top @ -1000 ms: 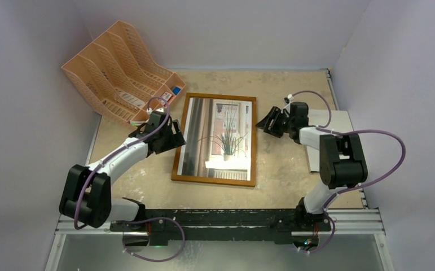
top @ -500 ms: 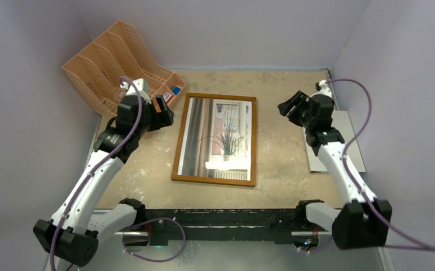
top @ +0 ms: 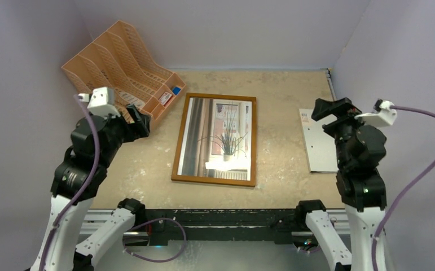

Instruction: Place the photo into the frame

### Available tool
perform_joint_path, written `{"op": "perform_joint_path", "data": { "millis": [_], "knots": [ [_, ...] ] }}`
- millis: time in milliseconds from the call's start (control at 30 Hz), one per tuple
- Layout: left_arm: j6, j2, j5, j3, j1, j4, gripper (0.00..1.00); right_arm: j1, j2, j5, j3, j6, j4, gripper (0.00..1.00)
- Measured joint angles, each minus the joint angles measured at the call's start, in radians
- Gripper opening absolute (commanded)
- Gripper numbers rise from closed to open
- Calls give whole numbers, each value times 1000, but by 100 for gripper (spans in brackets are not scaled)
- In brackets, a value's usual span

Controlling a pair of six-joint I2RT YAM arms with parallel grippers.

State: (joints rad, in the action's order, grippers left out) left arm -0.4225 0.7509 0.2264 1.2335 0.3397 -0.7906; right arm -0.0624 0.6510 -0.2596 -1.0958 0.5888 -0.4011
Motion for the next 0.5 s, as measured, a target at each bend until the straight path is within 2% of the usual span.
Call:
{"op": "perform_joint_path", "data": {
  "millis": [233,500],
  "knots": [
    [33,-101,39,103,0,-72,87,0,-85,-69,-116,-37,-94,98],
    [48,-120,116,211,0,-146,91,0,-98,-131,-193,-43,-142,97]
  ]
}}
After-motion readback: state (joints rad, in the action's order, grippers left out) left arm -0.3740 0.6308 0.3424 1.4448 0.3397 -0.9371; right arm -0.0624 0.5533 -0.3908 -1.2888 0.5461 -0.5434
